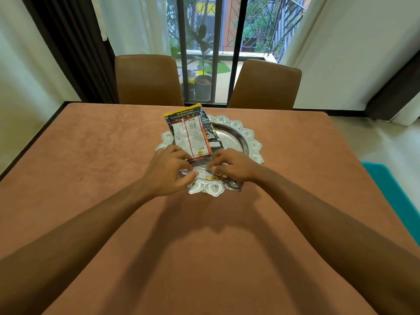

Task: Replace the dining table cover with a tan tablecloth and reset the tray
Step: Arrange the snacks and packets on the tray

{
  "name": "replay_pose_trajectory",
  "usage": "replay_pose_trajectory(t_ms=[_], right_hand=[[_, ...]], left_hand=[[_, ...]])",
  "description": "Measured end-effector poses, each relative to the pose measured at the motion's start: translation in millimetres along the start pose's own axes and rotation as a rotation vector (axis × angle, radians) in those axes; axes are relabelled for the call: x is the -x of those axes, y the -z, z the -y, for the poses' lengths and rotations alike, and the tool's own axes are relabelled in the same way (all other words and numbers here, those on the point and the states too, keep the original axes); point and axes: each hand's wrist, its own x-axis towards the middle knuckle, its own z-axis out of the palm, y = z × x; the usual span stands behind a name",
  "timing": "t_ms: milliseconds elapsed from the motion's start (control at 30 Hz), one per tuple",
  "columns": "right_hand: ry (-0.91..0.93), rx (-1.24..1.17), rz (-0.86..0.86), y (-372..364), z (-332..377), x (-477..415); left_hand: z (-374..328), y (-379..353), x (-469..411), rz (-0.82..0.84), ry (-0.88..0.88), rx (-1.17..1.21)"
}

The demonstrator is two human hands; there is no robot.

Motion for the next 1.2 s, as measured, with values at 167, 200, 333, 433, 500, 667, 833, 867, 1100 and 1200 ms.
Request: replay_pose_trajectory(t_ms=[167,200,333,433,500,667,833,867,1100,1200], right_hand=[[0.084,0.033,0.069,-5,7,1],[0.081,0.031,0.057,-4,4,2],[0.004,-0.09,-0.01,12,-10,10],[-0.013,-0.077,-0.159,23,-17,9],[-0.012,0.163,-0.177,25,-20,6],[0.048,0.612,0.043,9,-14,5],[0.169,0.454,0.051,-9,-6,7],[0.185,0.425,0.065,-12,-5,6],[0.148,0.348,0.037,-19,-1,7],[0.1,0.328,-0.004,-21,0,3]], left_hand=[[-13,-4,2,-0.143,-0.017,0.054],[-19,-6,1,-0.147,-0.03,0.082],[-37,-15,2,-0.065,-0.062,0.111],[-41,-23,5,-0.052,0.028,0.086],[-41,-25,6,-0.038,0.076,0.104],[-38,-27,3,-0.039,0.119,0.131],[-40,-29,2,-0.083,0.135,0.182],[-41,-28,2,-0.099,0.15,0.198],[-39,-29,-1,-0.062,0.164,0.153],[-38,-29,-2,-0.059,0.162,0.147]])
